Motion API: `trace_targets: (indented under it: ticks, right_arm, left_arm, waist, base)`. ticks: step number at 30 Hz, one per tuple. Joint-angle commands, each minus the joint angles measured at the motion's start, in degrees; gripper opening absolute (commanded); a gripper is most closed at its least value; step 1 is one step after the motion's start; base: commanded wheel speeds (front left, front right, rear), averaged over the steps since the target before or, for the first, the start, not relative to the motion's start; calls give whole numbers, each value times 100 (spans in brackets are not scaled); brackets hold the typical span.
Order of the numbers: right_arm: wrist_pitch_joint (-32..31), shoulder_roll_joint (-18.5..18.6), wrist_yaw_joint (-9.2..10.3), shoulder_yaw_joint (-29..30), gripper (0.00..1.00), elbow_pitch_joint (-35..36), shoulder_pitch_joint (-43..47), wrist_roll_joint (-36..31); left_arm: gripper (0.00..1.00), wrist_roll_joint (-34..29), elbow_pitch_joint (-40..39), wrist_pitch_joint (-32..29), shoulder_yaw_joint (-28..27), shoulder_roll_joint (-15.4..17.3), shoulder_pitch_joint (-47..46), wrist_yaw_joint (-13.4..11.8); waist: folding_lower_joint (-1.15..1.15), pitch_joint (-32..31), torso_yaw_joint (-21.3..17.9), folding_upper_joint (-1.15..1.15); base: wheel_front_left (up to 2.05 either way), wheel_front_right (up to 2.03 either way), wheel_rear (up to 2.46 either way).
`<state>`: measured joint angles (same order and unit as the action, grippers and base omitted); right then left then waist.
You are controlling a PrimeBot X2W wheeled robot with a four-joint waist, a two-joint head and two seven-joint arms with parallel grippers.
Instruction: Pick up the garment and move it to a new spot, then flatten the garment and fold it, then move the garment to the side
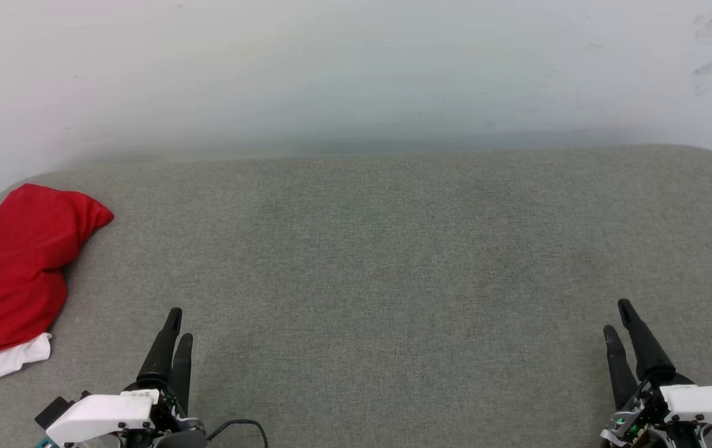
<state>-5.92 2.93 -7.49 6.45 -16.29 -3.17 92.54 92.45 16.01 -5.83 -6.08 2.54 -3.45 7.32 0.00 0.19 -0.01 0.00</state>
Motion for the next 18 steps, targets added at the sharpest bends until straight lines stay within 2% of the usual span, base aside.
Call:
trace_targets:
  ticks: [1,11,18]
  right_arm:
    - [87,3,0,-1,100,156,-77,-66]
    - [338,2,0,86,100,424,-7,-837]
    - [515,2,0,145,100,719,41,-1654]
  left_arm:
    - [100,-51,-201,82,19,17,-83,1]
    - [100,-771,-446,333,-101,20,-76,-66]
    - [100,-1614,-805,510,-79,23,-64,-309]
  waist:
    - [0,4,-1,0]
    - [0,19,-6,0]
    - [0,28,-7,0]
  base:
    - [0,0,0]
    - [0,0,0]
    - [0,0,0]
